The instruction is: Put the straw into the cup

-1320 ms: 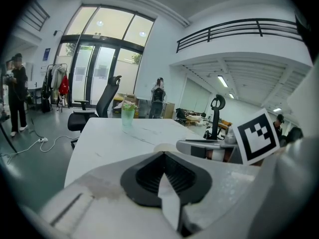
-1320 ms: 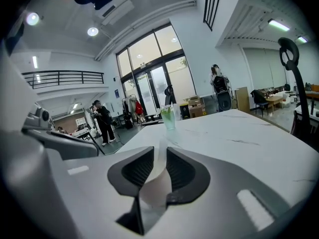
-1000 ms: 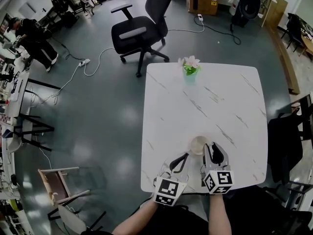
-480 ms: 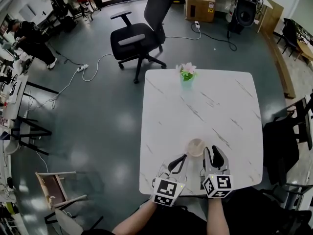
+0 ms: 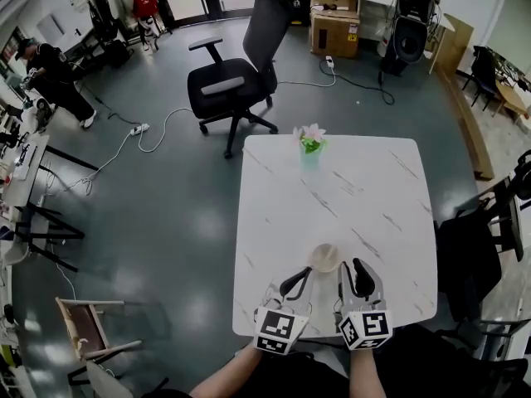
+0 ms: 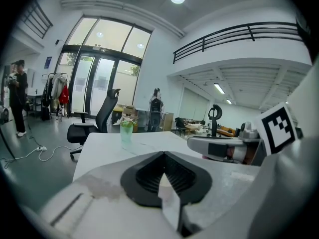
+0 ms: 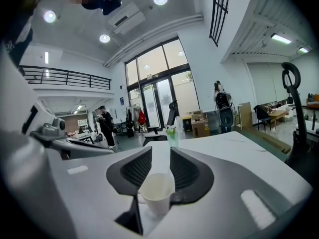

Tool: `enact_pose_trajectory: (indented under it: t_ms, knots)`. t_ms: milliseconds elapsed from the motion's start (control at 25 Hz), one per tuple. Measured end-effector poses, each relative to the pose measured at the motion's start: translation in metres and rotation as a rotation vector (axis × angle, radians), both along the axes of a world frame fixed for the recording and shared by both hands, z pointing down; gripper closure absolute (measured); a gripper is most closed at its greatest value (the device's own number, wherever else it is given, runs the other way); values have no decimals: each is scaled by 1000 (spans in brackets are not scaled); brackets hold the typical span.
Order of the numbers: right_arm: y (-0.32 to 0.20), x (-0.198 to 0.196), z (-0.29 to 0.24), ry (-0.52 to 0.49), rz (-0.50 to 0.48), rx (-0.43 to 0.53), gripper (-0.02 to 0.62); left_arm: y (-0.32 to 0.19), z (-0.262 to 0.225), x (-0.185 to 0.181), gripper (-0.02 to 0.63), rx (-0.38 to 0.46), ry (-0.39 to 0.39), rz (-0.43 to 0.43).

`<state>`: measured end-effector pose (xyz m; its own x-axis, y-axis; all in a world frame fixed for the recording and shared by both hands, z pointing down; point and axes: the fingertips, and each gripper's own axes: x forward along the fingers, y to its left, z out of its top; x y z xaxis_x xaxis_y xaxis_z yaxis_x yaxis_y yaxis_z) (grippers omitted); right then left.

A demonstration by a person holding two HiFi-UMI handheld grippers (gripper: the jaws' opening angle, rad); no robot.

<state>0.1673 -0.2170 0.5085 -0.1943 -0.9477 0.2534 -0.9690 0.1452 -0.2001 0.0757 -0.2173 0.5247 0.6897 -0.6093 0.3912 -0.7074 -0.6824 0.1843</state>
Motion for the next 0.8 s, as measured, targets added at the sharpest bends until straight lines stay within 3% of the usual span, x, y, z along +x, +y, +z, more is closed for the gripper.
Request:
enact_pose_trajectory:
  t_ms: [560,800]
  knots:
    - [23,-8,-58,27,-4,143,599,-13,-73,-19,604,264,56,-138]
    - [28,-12,-76,34,-19,189,604,-9,-93,-22,604,341,74,-189]
